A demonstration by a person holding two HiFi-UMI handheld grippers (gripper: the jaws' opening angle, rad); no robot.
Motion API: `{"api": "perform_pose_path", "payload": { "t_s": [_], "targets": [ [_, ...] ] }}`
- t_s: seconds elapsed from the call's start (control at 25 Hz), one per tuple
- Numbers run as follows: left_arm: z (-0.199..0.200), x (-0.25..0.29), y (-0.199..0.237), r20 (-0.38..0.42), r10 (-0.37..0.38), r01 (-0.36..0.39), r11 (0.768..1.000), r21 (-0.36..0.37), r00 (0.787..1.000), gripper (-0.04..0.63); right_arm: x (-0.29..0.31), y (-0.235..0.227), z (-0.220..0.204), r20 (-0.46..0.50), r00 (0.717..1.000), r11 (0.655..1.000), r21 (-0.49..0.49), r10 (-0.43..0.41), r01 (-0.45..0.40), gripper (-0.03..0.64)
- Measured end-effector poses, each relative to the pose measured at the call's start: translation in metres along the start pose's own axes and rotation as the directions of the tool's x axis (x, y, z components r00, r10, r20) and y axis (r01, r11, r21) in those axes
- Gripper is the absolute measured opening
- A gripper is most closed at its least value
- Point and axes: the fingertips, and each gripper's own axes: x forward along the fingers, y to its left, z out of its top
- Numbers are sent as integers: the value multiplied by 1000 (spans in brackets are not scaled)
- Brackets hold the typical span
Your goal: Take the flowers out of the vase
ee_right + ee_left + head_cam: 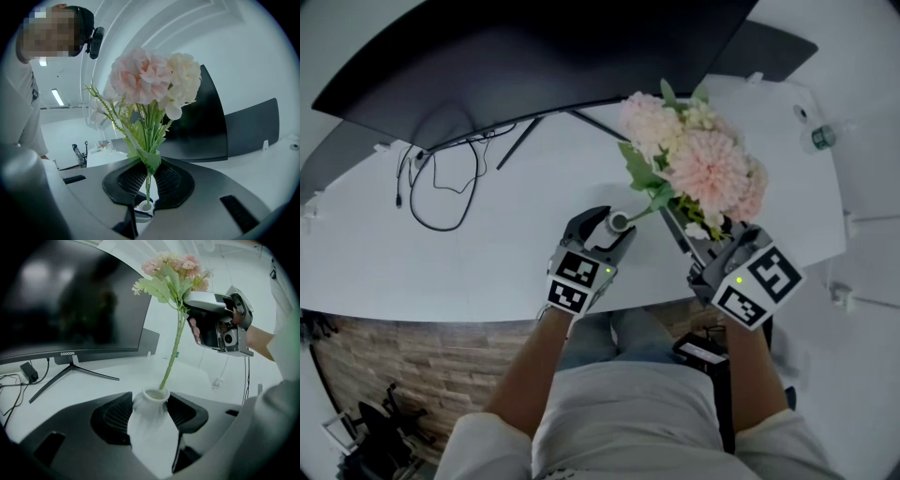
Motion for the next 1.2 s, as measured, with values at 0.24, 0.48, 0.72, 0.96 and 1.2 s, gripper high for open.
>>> {"api": "perform_pose_path", "payload": {
  "t_s": [0.24,0.48,0.72,0.96,1.2],
  "targets": [
    [-1,-1,2,-4,-3,3,1000,0,1000,236,-1,2,5,6,1000,1000,-8,-4,4,60],
    [0,0,2,-2,-4,4,1000,1,1000,236,-4,-3,3,-5,1000,1000,-14,-17,17,60],
    [-1,0,2,-7,-13,13,1000,7,1000,238,-6,-4,-5,-21,999,1000,-6,-25,25,60],
    [0,-2,4,-17,-16,16,999,38,1000,260,-9,-7,-10,-30,999,999,0,-33,33,60],
    [14,-19,5,5,-6,5,999,43,1000,261,-13,-6,-17,-46,998,999,-4,-43,43,60]
  ]
}}
